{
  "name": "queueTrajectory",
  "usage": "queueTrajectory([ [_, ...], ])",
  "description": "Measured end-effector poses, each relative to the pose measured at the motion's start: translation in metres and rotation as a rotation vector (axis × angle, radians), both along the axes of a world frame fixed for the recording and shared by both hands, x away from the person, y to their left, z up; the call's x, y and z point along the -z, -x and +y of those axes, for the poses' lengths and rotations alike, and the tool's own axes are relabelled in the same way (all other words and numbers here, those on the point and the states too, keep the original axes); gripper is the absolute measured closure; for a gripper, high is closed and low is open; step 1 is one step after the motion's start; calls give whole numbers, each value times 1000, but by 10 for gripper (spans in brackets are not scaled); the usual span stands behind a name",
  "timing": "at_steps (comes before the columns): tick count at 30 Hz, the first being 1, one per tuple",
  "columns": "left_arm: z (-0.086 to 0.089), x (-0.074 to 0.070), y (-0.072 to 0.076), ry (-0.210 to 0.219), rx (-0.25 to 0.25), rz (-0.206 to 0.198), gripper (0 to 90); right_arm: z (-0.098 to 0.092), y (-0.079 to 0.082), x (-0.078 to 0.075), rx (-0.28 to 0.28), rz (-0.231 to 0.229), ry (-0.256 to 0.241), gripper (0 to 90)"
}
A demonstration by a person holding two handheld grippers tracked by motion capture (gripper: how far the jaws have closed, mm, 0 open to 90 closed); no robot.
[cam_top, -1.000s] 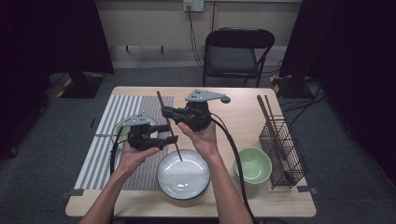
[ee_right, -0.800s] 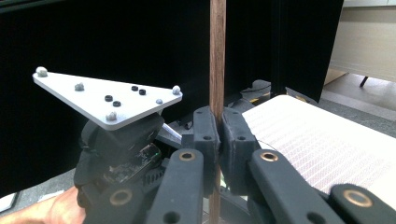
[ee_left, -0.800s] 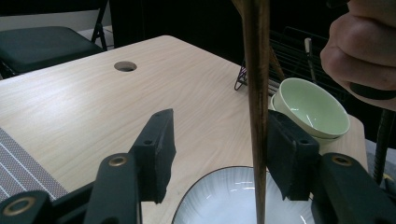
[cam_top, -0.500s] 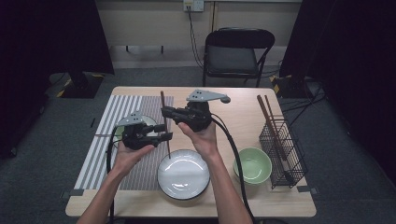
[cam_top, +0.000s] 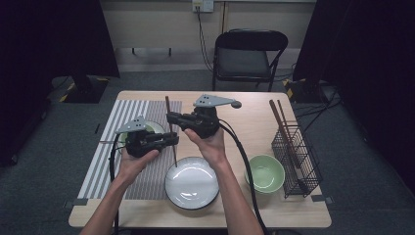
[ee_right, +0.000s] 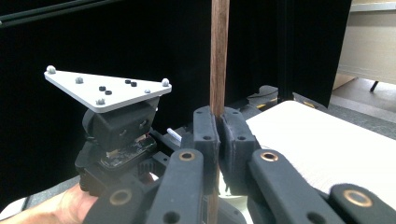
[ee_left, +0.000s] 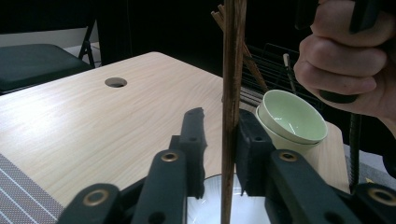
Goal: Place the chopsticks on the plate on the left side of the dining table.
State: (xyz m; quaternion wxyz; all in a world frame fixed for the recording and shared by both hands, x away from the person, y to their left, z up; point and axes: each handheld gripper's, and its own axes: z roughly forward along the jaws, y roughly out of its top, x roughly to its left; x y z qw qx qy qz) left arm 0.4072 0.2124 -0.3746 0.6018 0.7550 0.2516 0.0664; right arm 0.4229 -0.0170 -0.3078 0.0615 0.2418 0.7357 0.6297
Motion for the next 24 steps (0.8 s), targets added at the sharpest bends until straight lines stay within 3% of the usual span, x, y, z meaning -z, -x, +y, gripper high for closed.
queueTrajectory([
  [6, 2, 0, 1, -21, 1, 7, 823, 4, 0, 0, -13, -19, 30, 856],
  [13, 4, -1, 2, -24, 6, -2, 846, 1, -1, 0, -18, -37, 20, 827],
  [18, 8, 1, 0, -9, -10, 7, 847, -4, 0, -4, -17, -61, 32, 700],
  [24, 14, -1, -1, -12, -22, 0, 846, -14, 2, -3, -16, -48, 27, 567],
])
